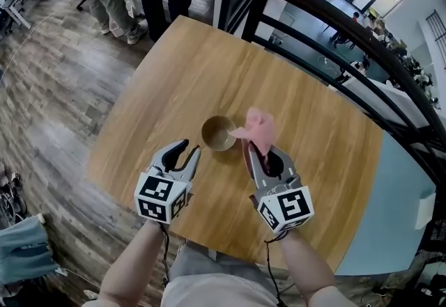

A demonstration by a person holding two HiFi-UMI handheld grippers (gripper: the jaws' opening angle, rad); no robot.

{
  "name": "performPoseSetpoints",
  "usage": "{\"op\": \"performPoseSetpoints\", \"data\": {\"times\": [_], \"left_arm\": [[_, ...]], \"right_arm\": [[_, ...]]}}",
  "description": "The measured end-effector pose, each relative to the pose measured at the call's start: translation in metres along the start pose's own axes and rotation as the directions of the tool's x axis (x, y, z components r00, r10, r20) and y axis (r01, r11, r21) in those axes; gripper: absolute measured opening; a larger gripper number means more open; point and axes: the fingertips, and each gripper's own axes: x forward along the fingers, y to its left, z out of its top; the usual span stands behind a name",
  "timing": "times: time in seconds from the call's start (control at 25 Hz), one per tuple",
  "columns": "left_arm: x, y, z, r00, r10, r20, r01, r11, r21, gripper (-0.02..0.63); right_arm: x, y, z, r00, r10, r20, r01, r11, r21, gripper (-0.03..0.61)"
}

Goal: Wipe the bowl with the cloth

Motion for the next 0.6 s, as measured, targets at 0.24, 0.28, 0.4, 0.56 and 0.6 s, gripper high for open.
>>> {"op": "performPoseSetpoints", "data": {"times": [0.24,0.28,0.4,0.56,0.6], "left_arm": [[0.042,0.020,-0.027,0.998,-0.006,-0.070,0.003,0.999,-0.042,0.124],[0.049,0.025,-0.032,0.997,-0.012,-0.082,0.008,0.999,-0.053,0.131],[0.065,0.036,-0.044,0.994,-0.031,-0.105,0.021,0.995,-0.100,0.135],[0.087,0.041,-0.060,0.989,-0.052,-0.137,0.034,0.991,-0.132,0.135],[0.092,0.041,-0.064,0.987,-0.058,-0.148,0.037,0.989,-0.144,0.135]], "right_arm": [[0.022,-0.011,-0.037,0.999,-0.004,-0.034,0.005,1.000,0.024,0.015],[0.026,-0.011,-0.044,0.999,-0.002,-0.043,0.003,1.000,0.030,0.015],[0.038,-0.011,-0.065,0.997,0.006,-0.073,-0.004,1.000,0.029,0.015],[0.054,-0.015,-0.089,0.994,0.012,-0.105,-0.009,0.999,0.035,0.015],[0.057,-0.016,-0.094,0.994,0.014,-0.111,-0.010,0.999,0.039,0.015]]}}
